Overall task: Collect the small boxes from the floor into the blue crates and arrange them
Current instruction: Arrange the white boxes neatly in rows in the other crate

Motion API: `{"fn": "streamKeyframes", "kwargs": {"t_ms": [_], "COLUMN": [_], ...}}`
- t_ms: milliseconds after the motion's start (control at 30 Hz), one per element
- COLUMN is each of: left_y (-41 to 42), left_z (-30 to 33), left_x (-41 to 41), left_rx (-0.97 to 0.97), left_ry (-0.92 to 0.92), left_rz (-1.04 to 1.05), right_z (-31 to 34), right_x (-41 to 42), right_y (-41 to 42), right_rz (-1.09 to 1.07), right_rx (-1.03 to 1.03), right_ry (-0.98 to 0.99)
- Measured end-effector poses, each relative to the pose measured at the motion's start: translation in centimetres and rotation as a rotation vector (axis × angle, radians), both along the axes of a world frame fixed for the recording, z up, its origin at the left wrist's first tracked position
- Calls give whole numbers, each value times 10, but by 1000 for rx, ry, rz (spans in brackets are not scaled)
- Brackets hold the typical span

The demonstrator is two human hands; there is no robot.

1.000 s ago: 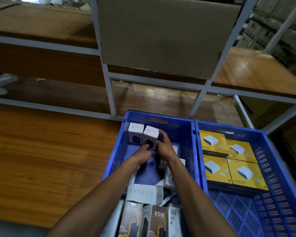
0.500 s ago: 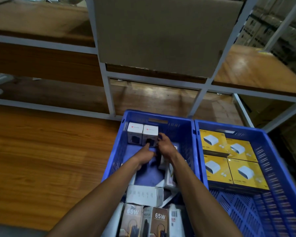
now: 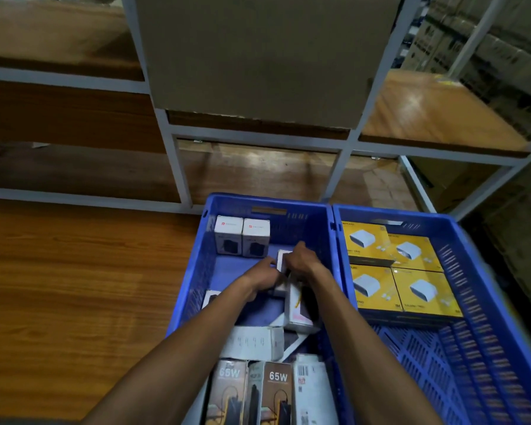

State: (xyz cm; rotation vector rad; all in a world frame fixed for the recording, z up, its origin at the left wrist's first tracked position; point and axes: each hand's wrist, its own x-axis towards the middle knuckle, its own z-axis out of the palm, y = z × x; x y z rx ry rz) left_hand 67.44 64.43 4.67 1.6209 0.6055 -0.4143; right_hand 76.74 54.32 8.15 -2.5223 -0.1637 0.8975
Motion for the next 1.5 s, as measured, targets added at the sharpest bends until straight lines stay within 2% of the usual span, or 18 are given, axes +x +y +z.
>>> {"fn": "streamKeyframes", "kwargs": {"t_ms": [100,200,567,633,767,867,967,1000,1067,1167,1267,1433,1500], "left_y": [11,21,49,50,53,54,59,61,66,70,64,44,40], "left_z": [-4,-9,25,34,58,73,73,70,63,53,56,69,69], "left_x": [-1,-5,-25,-23,-14,-7,-3,-3,-6,-9,-2,17,26], "left_rx": [-95,-97,18,89,210,364,520,540,448,390,449,605,693], "left_ry": [5,-9,-148,-208,-326,-407,-465,-466,-462,-455,-479,-573,-614], "left_rz": [91,108,-111,-171,-259,-301,-187,-133,-47,-62,-75,-121,-170], "right_z": [1,11,29,32,41,49,52,51,49,41,37,29,26], "right_x": [3,-1,-25,-26,-24,-22,-21,-20,-19,-18,-20,-25,-28], "right_y": [-5,-7,-20,-22,-27,-28,-30,-31,-34,-34,-30,-22,-22], "right_rz": [-2,16,173,164,33,87,45,15,-51,-143,-201,-214,-244], "right_rx": [-11,-34,-73,-7,436,514,523,523,546,562,537,436,436], "right_ry": [-51,-59,130,134,195,160,131,118,91,92,93,-120,-131]}}
